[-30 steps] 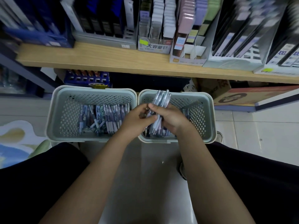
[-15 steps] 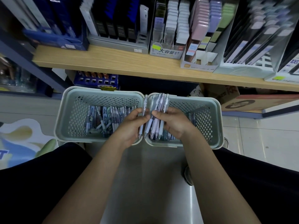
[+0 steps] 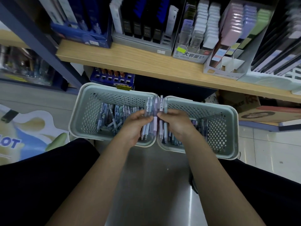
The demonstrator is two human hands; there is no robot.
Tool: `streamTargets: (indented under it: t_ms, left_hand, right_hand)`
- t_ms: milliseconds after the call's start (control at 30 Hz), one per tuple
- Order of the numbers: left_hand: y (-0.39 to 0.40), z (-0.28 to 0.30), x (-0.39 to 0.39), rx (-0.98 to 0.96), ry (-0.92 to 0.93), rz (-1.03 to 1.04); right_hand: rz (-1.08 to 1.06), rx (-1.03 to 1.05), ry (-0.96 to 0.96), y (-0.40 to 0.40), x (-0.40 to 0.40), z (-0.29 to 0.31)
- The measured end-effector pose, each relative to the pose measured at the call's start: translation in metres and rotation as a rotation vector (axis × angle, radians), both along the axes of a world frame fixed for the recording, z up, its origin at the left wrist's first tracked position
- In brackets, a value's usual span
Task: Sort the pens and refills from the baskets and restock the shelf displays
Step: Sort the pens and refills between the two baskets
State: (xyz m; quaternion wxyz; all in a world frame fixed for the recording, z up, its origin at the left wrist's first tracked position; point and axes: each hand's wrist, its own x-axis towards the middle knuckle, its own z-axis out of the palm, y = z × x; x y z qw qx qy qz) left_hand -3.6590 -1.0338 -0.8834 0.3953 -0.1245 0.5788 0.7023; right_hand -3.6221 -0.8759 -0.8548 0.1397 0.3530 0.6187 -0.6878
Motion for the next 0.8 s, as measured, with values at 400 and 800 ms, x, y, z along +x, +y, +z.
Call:
streamTargets:
  t_ms: [400, 800]
  left_hand:
    - [-0.045, -0.027, -0.034, -0.23, 0.012, -0.137]
    - [-0.039, -0.028, -0.031, -0.43, 0.26, -0.121]
  right_hand:
    - [0.012, -0.171, -0.24, -0.079, -0.051, -0.053]
    - [-0.011, -0.2, -0.045, -0.041, -0.028, -0.022]
